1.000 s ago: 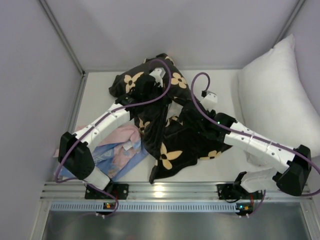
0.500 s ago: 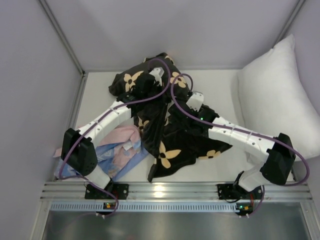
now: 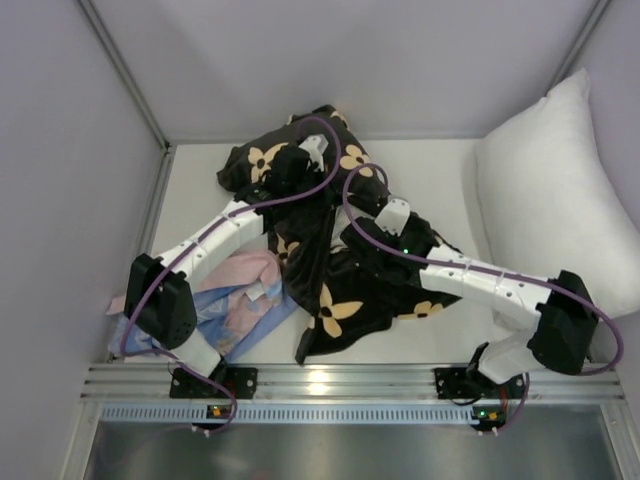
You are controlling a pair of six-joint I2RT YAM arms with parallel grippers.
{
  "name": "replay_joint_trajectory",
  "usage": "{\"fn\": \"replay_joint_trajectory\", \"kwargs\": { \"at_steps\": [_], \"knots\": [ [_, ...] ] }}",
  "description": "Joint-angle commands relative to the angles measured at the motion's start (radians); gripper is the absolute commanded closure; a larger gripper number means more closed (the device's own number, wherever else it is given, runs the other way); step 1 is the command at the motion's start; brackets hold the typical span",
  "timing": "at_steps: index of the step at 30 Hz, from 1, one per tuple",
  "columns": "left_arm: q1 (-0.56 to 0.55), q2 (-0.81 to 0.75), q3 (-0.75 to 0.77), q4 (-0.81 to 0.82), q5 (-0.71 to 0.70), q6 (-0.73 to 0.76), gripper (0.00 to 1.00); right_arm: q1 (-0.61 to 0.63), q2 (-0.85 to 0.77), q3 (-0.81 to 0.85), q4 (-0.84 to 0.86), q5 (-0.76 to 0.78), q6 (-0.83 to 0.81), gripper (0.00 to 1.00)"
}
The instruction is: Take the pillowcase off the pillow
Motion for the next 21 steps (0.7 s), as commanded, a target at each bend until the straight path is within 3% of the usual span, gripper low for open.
{"fn": "replay_joint_trajectory", "kwargs": {
  "at_steps": [1, 5, 10, 14, 19, 21],
  "knots": [
    [0.032, 0.006, 0.03, 0.101, -0.032, -0.005, 1.0, 0.053, -0.118, -0.114, -0.042, -0.047, 0.022, 1.0],
    [0.049, 0.012, 0.028, 0.101, -0.041, -0.009, 1.0, 0.084, -0.24, -0.318, -0.042, -0.127, 0.072, 1.0],
    [0.084, 0.015, 0.017, 0.101, -0.043, -0.017, 1.0, 0.187, -0.492, -0.478, -0.168, -0.078, 0.252, 1.0],
    [0.099, 0.013, 0.007, 0.101, -0.032, -0.02, 1.0, 0.236, -0.589, -0.48, -0.275, -0.07, 0.319, 1.0],
    [0.099, 0.004, -0.004, 0.116, 0.015, -0.025, 1.0, 0.245, -0.601, -0.405, -0.288, -0.04, 0.223, 1.0],
    [0.099, -0.007, -0.022, 0.122, 0.043, -0.026, 1.0, 0.247, -0.597, -0.359, -0.286, -0.002, 0.172, 0.92]
  ]
}}
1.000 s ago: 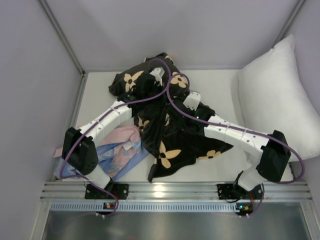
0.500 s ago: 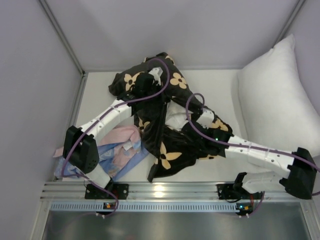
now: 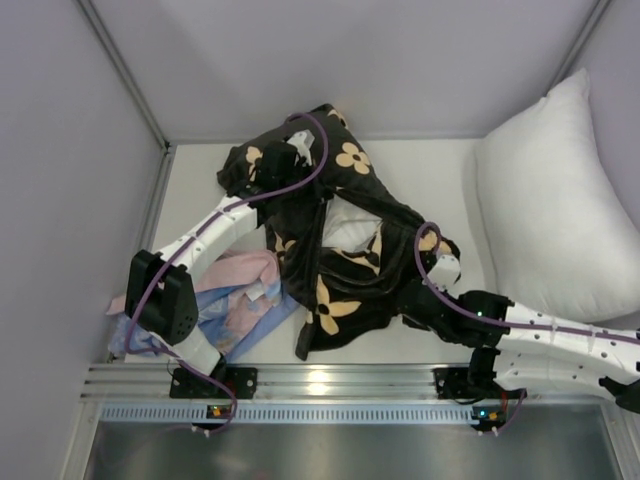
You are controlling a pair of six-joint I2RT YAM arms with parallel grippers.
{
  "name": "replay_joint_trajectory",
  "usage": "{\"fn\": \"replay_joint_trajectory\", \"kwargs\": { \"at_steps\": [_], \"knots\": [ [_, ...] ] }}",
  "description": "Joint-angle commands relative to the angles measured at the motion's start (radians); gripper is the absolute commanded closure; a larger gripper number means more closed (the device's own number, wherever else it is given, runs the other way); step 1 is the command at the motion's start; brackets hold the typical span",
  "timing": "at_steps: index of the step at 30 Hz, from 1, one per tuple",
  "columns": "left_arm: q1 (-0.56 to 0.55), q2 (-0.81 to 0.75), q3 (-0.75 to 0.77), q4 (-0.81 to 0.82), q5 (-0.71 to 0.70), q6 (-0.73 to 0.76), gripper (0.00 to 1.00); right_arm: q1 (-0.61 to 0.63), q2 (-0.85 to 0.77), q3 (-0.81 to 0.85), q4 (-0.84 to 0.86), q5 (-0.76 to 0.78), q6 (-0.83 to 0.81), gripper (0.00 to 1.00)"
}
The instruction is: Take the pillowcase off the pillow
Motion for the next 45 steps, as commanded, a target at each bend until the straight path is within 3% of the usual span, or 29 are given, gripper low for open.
{"fn": "replay_joint_trajectory", "kwargs": {
  "at_steps": [1, 2, 4, 5, 7, 14, 23, 28, 34, 36, 38, 40, 41, 42, 45],
  "knots": [
    [0.021, -0.034, -0.029, 0.113, 0.013, -0.002, 1.0, 0.021, 0.0, 0.145, -0.041, 0.104, -0.078, 0.82],
    [0.021, -0.043, -0.048, 0.125, 0.027, -0.005, 1.0, 0.021, 0.017, 0.174, -0.024, 0.129, -0.123, 0.57],
    [0.019, -0.048, -0.067, 0.14, 0.042, -0.011, 1.0, 0.018, 0.052, 0.277, -0.006, 0.201, -0.185, 0.43],
    [0.021, -0.048, -0.075, 0.148, 0.054, -0.013, 1.0, 0.009, 0.105, 0.323, -0.004, 0.221, -0.235, 0.23],
    [0.019, -0.046, -0.088, 0.154, 0.062, -0.022, 1.0, -0.011, 0.165, 0.448, -0.003, 0.258, -0.265, 0.01],
    [0.021, -0.051, -0.104, 0.171, 0.099, -0.054, 1.0, -0.259, 0.479, 0.675, 0.071, -0.076, -0.345, 0.01],
    [0.019, -0.064, -0.11, 0.171, 0.102, -0.054, 1.0, -0.287, 0.682, 0.727, 0.068, -0.22, -0.306, 0.01],
    [0.021, -0.058, -0.101, 0.172, 0.093, -0.037, 1.0, -0.228, 0.635, 0.618, 0.068, -0.201, -0.264, 0.01],
    [0.021, -0.031, -0.062, 0.146, 0.07, -0.011, 1.0, -0.137, 0.457, 0.361, 0.068, -0.148, -0.149, 0.14],
    [0.021, -0.021, -0.05, 0.145, 0.07, -0.008, 1.0, -0.114, 0.396, 0.298, 0.068, -0.142, -0.118, 0.3],
    [0.021, -0.014, -0.036, 0.143, 0.071, -0.01, 1.0, -0.105, 0.345, 0.206, 0.068, -0.139, -0.083, 0.57],
    [0.019, -0.008, -0.03, 0.143, 0.073, -0.01, 1.0, -0.102, 0.321, 0.129, 0.076, -0.138, -0.069, 0.69],
    [0.021, -0.006, -0.029, 0.143, 0.071, -0.014, 1.0, -0.1, 0.311, 0.109, 0.08, -0.136, -0.064, 0.89],
    [0.021, -0.003, -0.024, 0.143, 0.073, -0.016, 1.0, -0.099, 0.31, 0.095, 0.08, -0.136, -0.061, 0.98],
    [0.021, 0.005, -0.012, 0.139, 0.065, -0.016, 1.0, -0.077, 0.313, 0.057, 0.08, -0.162, -0.044, 1.0]
  ]
}}
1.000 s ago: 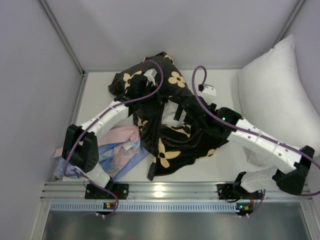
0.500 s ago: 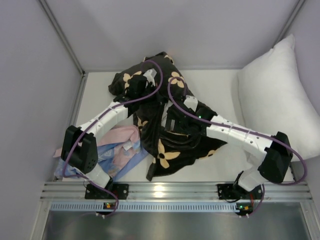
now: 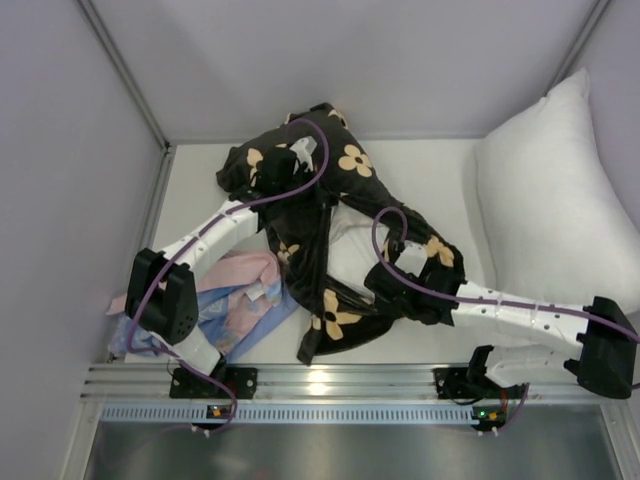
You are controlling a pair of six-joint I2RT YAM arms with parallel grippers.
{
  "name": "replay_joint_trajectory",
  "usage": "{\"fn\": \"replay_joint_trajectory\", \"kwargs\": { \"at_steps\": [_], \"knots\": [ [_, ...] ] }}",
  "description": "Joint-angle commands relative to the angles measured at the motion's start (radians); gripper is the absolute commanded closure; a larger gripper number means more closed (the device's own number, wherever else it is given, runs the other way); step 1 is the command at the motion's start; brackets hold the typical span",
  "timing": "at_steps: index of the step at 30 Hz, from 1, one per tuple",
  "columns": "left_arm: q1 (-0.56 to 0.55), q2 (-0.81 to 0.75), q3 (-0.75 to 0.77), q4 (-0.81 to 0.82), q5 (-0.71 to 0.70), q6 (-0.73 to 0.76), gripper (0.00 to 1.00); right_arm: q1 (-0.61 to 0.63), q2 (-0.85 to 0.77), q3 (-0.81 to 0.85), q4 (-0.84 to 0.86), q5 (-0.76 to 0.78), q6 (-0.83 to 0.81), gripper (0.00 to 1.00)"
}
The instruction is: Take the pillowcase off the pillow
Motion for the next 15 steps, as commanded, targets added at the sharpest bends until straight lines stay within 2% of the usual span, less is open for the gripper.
{"fn": "replay_joint_trajectory", "kwargs": {
  "at_steps": [1, 4, 10, 15],
  "knots": [
    [0.015, 0.009, 0.065, 0.043, -0.056, 0.013, 1.0, 0.047, 0.0, -0.063, -0.102, -0.024, 0.032, 1.0],
    [0.017, 0.009, 0.088, 0.019, -0.084, 0.014, 1.0, 0.105, -0.017, -0.118, -0.099, -0.024, 0.126, 1.0],
    [0.038, -0.022, 0.069, -0.012, -0.171, -0.024, 1.0, 0.116, -0.059, -0.236, -0.076, -0.056, 0.209, 1.0],
    [0.038, -0.033, -0.008, 0.002, -0.117, -0.013, 1.0, 0.113, -0.157, -0.207, -0.109, 0.01, 0.195, 1.0]
  ]
}}
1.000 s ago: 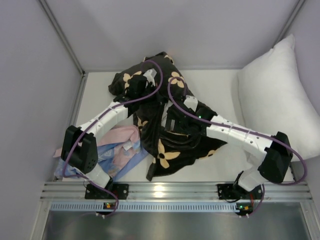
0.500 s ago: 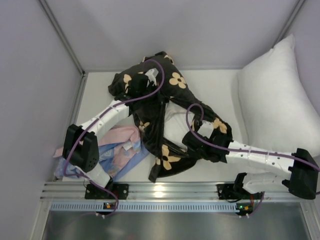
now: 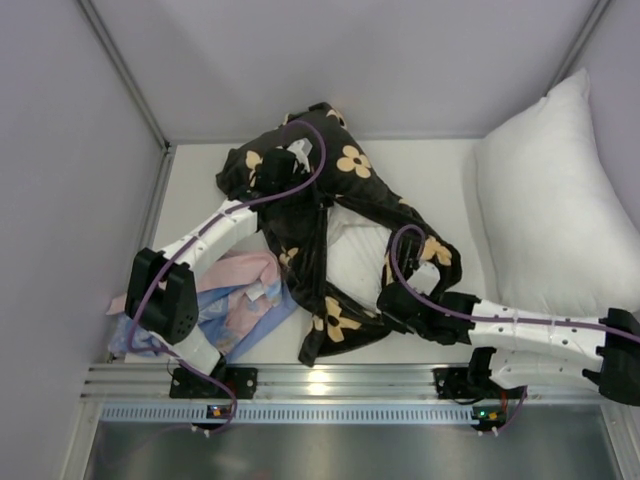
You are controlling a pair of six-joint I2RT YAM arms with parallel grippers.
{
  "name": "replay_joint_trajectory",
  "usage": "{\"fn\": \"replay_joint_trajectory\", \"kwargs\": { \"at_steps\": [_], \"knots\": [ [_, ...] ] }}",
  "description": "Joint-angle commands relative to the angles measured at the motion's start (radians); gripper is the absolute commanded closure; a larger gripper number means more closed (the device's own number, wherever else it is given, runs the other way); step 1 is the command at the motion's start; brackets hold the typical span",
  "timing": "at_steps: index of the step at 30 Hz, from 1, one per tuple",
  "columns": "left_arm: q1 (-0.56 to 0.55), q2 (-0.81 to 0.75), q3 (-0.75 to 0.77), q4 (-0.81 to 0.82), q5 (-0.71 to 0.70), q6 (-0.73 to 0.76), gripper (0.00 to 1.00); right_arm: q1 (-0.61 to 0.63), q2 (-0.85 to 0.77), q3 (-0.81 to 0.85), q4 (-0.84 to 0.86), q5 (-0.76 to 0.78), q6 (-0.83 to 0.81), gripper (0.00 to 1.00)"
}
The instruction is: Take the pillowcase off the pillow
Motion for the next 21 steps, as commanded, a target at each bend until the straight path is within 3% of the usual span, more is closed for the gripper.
{"fn": "replay_joint_trajectory", "kwargs": {
  "at_steps": [1, 3, 6, 7, 9, 10, 13, 16, 21],
  "knots": [
    [0.033, -0.047, -0.046, 0.069, -0.053, 0.008, 1.0, 0.024, -0.076, -0.011, -0.199, -0.006, -0.054, 1.0],
    [0.032, -0.055, -0.101, 0.08, -0.016, 0.009, 1.0, 0.024, -0.115, 0.038, -0.201, 0.012, -0.12, 1.0],
    [0.017, -0.066, -0.155, 0.103, 0.007, 0.009, 1.0, 0.021, -0.208, 0.116, -0.203, 0.086, -0.241, 0.7],
    [0.006, -0.072, -0.164, 0.107, 0.001, 0.011, 1.0, 0.009, -0.228, 0.139, -0.201, 0.109, -0.304, 0.48],
    [-0.003, -0.078, -0.189, 0.117, 0.001, 0.009, 1.0, -0.042, -0.248, 0.233, -0.218, 0.125, -0.385, 0.36],
    [-0.01, -0.083, -0.192, 0.12, 0.001, 0.006, 1.0, -0.135, -0.221, 0.267, -0.228, 0.108, -0.462, 0.31],
    [-0.019, -0.096, -0.207, 0.127, -0.001, 0.001, 1.0, -0.351, -0.12, 0.389, -0.249, -0.026, -0.634, 0.28],
    [-0.022, -0.109, -0.219, 0.135, 0.001, -0.002, 1.0, -0.446, -0.014, 0.474, -0.244, -0.018, -0.717, 0.27],
    [-0.022, -0.115, -0.212, 0.137, 0.008, -0.003, 1.0, -0.482, 0.173, 0.594, -0.216, -0.065, -0.752, 0.33]
  ]
}}
